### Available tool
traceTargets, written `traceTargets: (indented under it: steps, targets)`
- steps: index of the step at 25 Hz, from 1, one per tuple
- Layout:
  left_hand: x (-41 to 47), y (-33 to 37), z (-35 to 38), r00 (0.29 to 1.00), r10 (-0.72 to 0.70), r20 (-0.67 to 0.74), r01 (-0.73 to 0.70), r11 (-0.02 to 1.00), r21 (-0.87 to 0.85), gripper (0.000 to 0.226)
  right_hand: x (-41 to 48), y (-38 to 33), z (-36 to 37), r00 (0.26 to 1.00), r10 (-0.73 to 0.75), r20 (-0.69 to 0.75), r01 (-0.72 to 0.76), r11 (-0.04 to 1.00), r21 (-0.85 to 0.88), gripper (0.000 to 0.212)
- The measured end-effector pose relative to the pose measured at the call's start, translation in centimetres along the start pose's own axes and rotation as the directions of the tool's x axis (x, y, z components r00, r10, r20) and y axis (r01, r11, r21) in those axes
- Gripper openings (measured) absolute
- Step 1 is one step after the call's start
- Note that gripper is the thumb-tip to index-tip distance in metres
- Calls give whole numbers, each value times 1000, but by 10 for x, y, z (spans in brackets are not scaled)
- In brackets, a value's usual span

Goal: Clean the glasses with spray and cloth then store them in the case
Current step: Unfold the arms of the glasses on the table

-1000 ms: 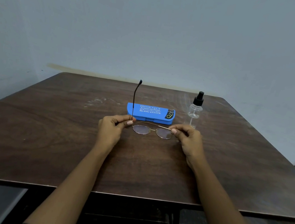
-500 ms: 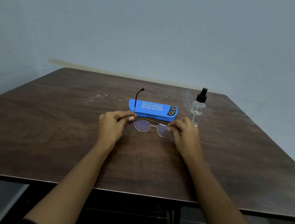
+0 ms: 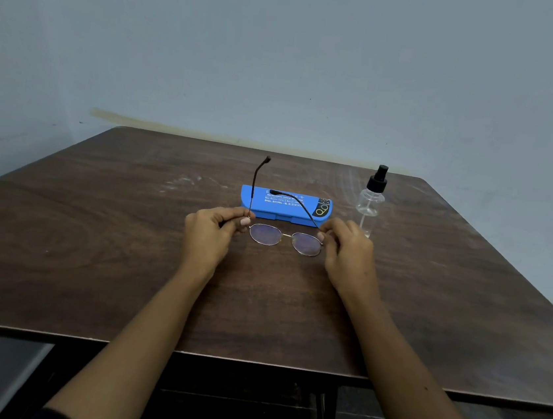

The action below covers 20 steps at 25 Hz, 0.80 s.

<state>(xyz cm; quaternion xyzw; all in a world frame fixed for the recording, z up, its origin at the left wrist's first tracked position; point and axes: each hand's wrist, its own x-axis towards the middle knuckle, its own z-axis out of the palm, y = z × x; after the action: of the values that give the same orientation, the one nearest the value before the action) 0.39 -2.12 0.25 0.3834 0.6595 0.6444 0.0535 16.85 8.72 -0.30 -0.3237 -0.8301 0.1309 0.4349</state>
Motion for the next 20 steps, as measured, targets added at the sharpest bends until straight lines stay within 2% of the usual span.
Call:
traceTargets:
  steps: [3, 7, 9, 17, 20]
  targets:
    - [0, -1, 0, 1000, -5, -7, 5, 1000, -8, 20, 1, 2, 0, 999, -3, -35, 6, 997, 74, 6]
    - [0, -1, -1, 1000, 9, -22, -10, 1000, -10, 19, 4, 6, 0, 985, 171, -38, -155, 953, 260, 4]
    - [-1, -1, -1, 999, 35, -19, -35, 999, 16, 19, 4, 7, 0, 975, 219, -34, -196, 925, 325, 12]
    - [1, -3, 0, 993, 118, -15, -117, 991, 72, 18, 5, 5, -3, 969, 245, -28, -203, 858, 472, 20]
    - [5, -4, 3, 984, 175, 28, -177, 977, 116, 14, 7, 5, -5, 959, 281, -45, -221, 834, 505, 23]
